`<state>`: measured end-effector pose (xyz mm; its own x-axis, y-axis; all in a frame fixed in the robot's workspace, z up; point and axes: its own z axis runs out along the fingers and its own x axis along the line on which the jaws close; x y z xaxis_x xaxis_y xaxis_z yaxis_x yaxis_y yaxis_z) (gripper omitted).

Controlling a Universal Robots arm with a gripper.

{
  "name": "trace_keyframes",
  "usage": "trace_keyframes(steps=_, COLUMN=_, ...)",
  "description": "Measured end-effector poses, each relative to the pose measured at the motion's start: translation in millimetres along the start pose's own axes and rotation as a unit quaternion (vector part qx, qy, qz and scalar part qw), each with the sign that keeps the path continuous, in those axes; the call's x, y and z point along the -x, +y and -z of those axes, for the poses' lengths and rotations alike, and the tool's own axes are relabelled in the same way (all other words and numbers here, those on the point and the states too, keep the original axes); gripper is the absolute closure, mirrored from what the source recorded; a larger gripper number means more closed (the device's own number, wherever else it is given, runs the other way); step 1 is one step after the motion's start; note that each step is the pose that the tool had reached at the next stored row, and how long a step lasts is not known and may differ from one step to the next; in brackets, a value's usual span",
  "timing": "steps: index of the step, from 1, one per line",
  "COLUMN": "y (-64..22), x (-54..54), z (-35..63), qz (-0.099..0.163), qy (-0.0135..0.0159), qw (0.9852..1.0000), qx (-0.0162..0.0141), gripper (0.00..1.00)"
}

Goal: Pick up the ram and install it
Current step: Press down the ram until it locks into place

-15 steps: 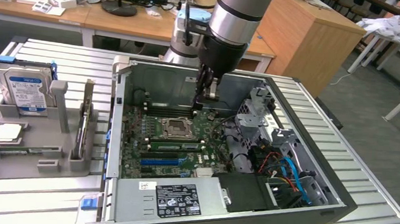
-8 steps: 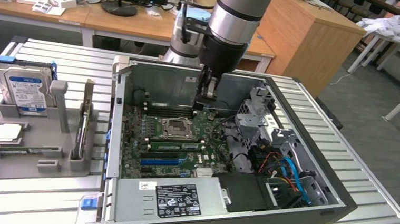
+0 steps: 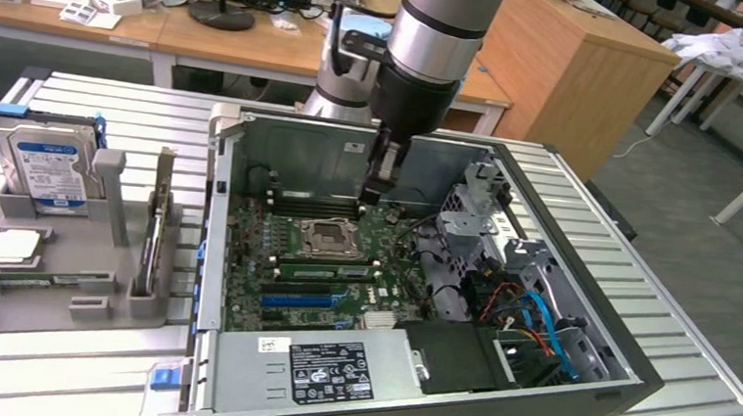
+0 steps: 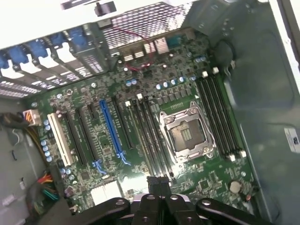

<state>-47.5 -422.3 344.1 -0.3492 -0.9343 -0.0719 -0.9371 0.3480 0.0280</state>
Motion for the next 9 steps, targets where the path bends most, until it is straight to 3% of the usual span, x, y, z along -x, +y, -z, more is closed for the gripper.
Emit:
trace_keyframes(steps=5, y=0.0, x=0.0, z=0.0, qz=-0.036, qy=-0.0013, qw=0.9993, qx=-0.0033, gripper=0.89)
trace_keyframes(steps=9, y=0.0, x=0.0, z=0.0, qz=-0.067, qy=-0.0023, qw=0.9977, qx=-0.0058, gripper=0.89)
